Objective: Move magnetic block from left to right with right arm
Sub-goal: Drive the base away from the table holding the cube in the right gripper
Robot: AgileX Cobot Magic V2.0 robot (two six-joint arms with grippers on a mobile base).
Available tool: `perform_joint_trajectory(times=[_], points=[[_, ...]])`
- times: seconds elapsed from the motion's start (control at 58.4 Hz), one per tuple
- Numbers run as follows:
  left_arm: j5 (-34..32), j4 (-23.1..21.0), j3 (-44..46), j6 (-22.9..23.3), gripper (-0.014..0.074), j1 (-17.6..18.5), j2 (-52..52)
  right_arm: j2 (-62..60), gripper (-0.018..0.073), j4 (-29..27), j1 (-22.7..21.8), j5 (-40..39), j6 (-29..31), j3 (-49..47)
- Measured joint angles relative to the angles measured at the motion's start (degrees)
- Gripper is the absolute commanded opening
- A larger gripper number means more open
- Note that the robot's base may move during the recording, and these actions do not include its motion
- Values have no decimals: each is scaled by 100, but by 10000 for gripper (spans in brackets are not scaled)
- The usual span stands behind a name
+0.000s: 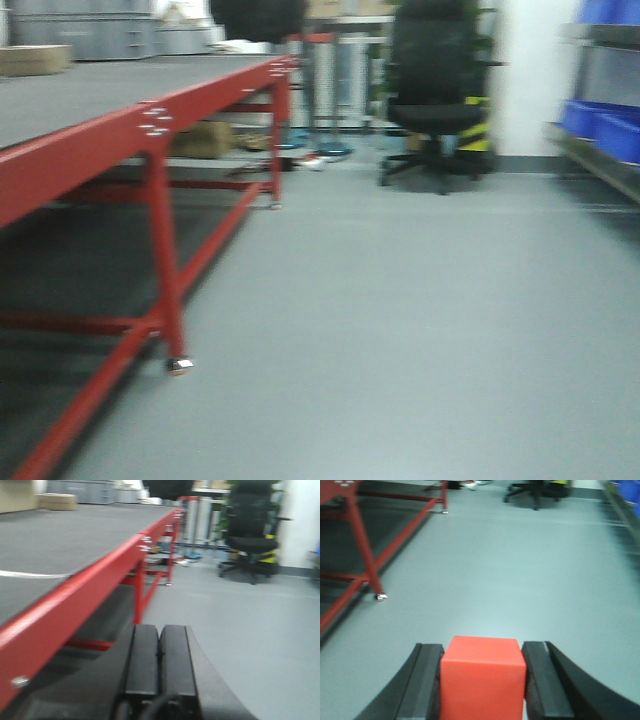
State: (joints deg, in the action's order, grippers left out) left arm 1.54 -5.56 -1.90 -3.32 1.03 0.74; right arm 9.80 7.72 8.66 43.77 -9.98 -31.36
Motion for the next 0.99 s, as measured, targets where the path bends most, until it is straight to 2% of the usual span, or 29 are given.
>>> perform_joint_trajectory(times=[0.993], points=[[0, 0, 0, 0, -126, 0, 0, -23, 234, 0, -12, 43, 0, 0]])
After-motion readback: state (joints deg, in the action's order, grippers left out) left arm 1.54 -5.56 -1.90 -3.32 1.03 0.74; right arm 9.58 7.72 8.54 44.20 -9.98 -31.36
